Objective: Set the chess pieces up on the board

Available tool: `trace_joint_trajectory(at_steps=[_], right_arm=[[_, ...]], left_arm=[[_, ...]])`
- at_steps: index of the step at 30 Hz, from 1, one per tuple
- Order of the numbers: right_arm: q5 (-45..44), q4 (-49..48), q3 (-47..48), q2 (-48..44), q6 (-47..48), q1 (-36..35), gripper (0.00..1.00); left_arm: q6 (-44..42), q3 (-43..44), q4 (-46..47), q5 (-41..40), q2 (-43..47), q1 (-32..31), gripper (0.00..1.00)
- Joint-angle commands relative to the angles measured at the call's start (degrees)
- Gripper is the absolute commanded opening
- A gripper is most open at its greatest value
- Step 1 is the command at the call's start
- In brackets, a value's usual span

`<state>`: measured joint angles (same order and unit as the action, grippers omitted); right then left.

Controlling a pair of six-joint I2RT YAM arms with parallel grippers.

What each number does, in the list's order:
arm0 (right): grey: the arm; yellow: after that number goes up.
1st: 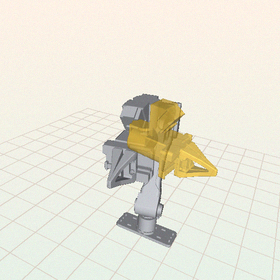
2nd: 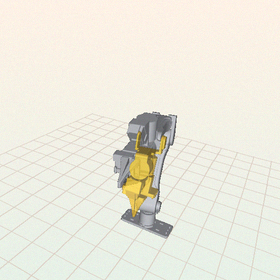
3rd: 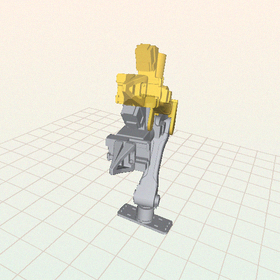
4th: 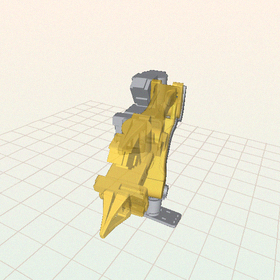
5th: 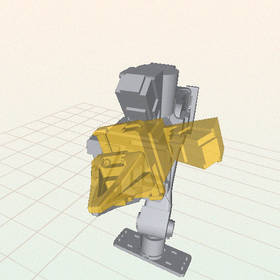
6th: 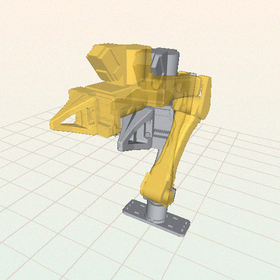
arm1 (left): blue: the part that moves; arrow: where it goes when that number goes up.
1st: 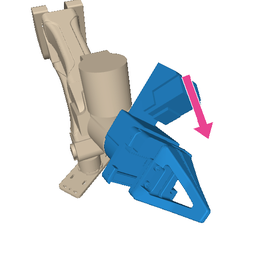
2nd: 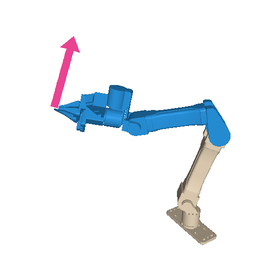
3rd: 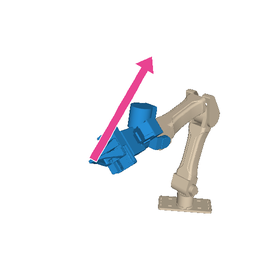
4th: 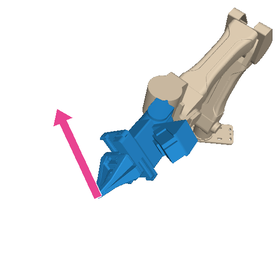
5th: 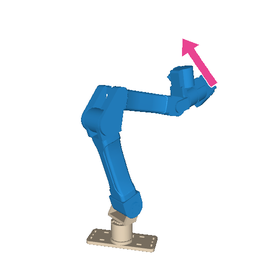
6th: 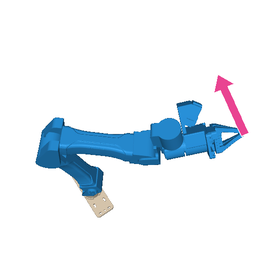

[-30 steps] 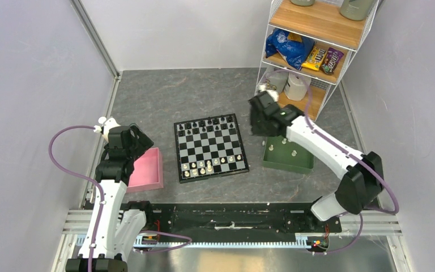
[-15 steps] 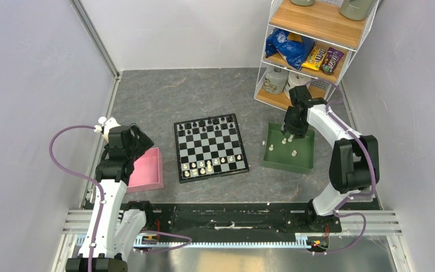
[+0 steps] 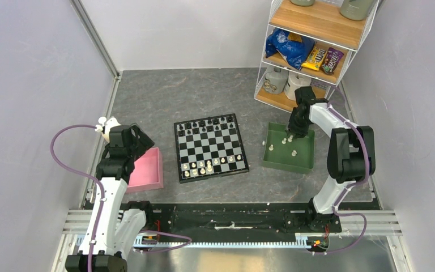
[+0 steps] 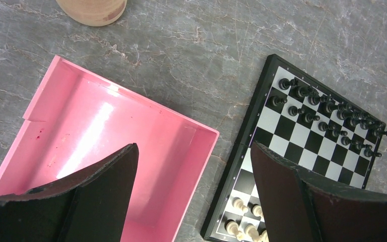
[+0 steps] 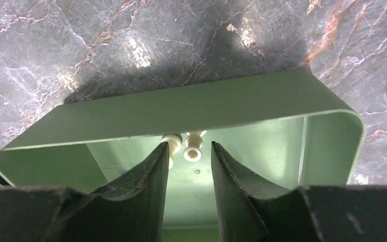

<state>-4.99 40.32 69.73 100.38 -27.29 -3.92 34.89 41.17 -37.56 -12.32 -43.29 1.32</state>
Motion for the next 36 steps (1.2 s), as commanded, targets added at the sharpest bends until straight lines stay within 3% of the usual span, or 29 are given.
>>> trace_joint_trajectory(at_steps=[1, 9, 18, 28, 31, 36], right_arm=[[1.66, -2.48, 0.64, 1.94, 0.42, 1.00, 0.42], [1.67, -2.29, 0.18, 1.85, 0.64, 1.11, 0.34], [0.89, -1.12, -0.21, -0.27, 1.09, 1.07, 0.19], [3.09, 4.77, 0.14, -12.72, 1.58, 0.07, 0.16], [3.46, 6.92, -0.10, -15.78, 1.01, -2.88, 0.16], [3.16, 7.16, -0.87, -18.61, -2.98, -13.66, 0.15]], left_arm=[[-1.32, 0.33, 1.79, 0.03, -0.20, 0.18, 0.89], [-1.23, 0.23, 1.79, -0.08, -0.17, 0.19, 0.89], [-1.21, 0.27, 1.88, 0.14, -0.35, 0.23, 0.89], [-1.14, 0.15, 1.97, 0.27, -0.09, 0.18, 0.89], [-1.08, 0.14, 1.97, 0.24, 0.03, 0.26, 0.89], [-1.23, 0.08, 1.98, 0.38, 0.27, 0.23, 0.89]])
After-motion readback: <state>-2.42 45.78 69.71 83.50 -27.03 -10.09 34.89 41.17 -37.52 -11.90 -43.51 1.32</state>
